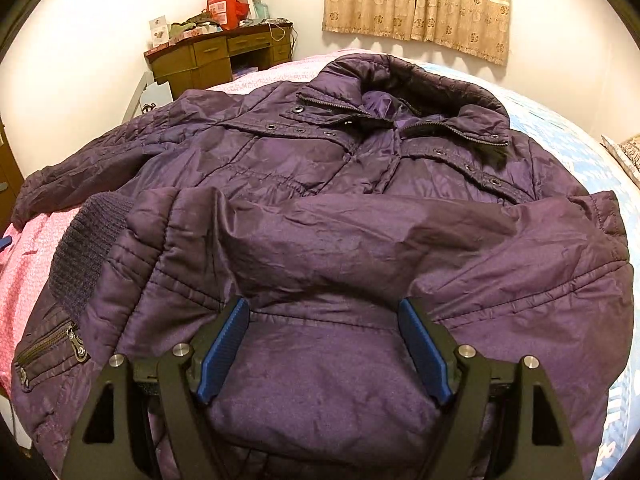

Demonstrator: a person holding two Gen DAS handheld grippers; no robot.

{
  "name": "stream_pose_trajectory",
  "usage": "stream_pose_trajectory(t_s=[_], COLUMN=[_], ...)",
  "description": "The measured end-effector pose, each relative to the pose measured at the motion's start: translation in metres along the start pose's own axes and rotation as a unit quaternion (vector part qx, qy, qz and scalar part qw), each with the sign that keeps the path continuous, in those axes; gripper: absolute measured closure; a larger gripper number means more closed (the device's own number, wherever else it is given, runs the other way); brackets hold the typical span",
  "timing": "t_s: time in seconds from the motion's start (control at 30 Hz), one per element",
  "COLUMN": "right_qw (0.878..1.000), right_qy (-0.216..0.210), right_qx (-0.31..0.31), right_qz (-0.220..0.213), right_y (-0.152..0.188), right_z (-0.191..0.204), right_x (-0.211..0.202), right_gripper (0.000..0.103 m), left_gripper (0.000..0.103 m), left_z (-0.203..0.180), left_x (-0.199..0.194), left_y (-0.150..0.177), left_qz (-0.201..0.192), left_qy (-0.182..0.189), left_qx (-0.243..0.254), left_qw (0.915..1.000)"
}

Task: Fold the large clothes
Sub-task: 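Grasp the other sleeve cuff with the left tool and lift it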

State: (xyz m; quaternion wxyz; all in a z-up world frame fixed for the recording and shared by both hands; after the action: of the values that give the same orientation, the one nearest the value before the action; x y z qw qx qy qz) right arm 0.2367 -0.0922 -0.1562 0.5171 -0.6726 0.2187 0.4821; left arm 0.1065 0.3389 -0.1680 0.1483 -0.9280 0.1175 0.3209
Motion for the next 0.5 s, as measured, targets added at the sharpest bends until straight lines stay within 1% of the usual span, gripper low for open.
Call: stream_pose_trajectory(t_s=[0.03, 0.1, 0.17, 0.33, 0.4, 0.47, 0.5], right_qw=[1.000, 1.000, 1.000, 1.000, 1.000, 1.000, 1.000], right_qy=[0.001, 0.001, 0.001, 0.001, 0.002, 0.001, 0.001], right_qx=[0.000, 0.000, 0.000, 0.000, 0.000, 0.001, 0.001], right_qz=[0.000, 0.000, -0.001, -0.001, -0.002, -0.002, -0.002], right_y=[0.000, 0.000, 0.001, 0.001, 0.001, 0.001, 0.001], right_z=[0.000, 0.000, 0.000, 0.000, 0.000, 0.000, 0.000], right_x=[0.000, 0.000, -0.001, -0.001, -0.001, -0.001, -0.001], right_gripper=[0.025, 0.025, 0.025, 0.025, 0.025, 0.025, 0.025], left_gripper=[0.000, 0.000, 0.000, 0.000, 0.000, 0.000, 0.000], left_z=[0.006, 0.012, 0.012, 0.005, 0.006, 0.007, 0.010], left_x=[0.001, 0.007, 0.014, 0.027, 0.031, 0.034, 0.029], left_y=[-0.001, 0.000, 0.000, -0.012, -0.021, -0.026, -0.028], left_qz=[0.001, 0.001, 0.002, -0.027, -0.028, -0.030, -0.029], left_qy=[0.019, 0.038, 0.049, 0.044, 0.040, 0.021, 0.019], left_qx=[-0.018, -0.041, -0.049, -0.036, -0.041, -0.044, -0.048], left_qw=[0.9997, 0.9984, 0.9976, 0.9980, 0.9980, 0.9984, 0.9982])
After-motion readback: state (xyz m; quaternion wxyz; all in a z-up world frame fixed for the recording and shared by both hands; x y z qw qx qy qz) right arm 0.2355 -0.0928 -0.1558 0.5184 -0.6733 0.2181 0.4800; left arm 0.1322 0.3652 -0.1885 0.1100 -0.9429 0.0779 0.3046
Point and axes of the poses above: each gripper's, at about its wrist camera, not at the fingertips, and x roughly the way its jaws point, z to its left, y to its underside, the point moved 1 cm from there along x, roughly the way its jaws point, and after that the axes turned 11 degrees about z, right-handed, at the moved point
